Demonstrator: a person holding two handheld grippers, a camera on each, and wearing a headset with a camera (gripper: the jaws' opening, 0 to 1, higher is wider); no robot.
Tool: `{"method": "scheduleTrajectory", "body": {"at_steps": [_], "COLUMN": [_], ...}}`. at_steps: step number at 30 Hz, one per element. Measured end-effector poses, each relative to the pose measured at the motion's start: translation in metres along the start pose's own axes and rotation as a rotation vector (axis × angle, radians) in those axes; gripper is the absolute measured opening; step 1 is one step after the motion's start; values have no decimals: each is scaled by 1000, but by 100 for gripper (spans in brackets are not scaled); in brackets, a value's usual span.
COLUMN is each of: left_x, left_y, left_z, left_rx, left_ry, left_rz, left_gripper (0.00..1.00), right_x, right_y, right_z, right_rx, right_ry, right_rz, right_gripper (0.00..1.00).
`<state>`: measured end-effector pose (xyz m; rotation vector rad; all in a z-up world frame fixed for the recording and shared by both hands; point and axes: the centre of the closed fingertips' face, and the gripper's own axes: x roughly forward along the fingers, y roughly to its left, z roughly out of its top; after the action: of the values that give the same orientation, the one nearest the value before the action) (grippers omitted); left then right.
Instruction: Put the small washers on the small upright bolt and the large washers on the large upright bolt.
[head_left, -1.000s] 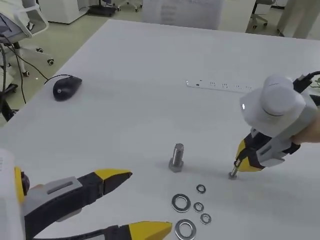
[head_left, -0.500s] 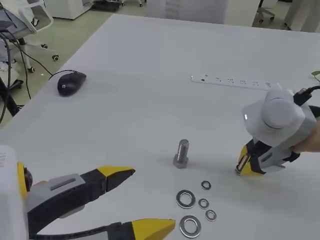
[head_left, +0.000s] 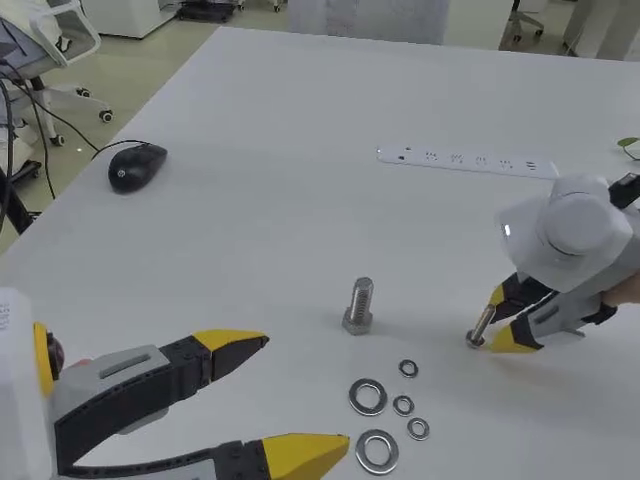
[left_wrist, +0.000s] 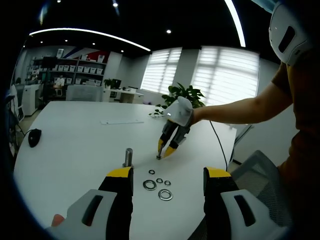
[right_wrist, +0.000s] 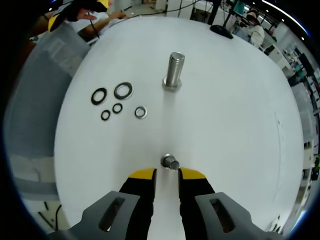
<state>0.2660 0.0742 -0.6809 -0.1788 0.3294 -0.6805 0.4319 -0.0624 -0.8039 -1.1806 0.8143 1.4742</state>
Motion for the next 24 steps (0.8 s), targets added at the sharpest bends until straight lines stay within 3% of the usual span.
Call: {"method": "scheduleTrajectory", "body": {"at_steps": [7, 12, 18, 24], "left_x": [-1, -2, -4, -9], "left_y": [-4, -6, -8, -7], "left_z": [0, 2, 4, 5], "left_rx": [4, 10, 16, 17], "left_ry": [-4, -14, -21, -31], "left_rz": [-6, -5, -4, 4], "left_gripper": [56, 56, 56, 56], "right_x": [-17, -20, -2, 16], "right_y": [18, 40, 73, 90], "right_z": [-1, 15, 41, 58], "right_rx": [36, 23, -21, -39], "right_ry": [2, -33, -57, -72], "right_rz": [-8, 12, 80, 119], "right_gripper": [19, 18, 18, 18]}}
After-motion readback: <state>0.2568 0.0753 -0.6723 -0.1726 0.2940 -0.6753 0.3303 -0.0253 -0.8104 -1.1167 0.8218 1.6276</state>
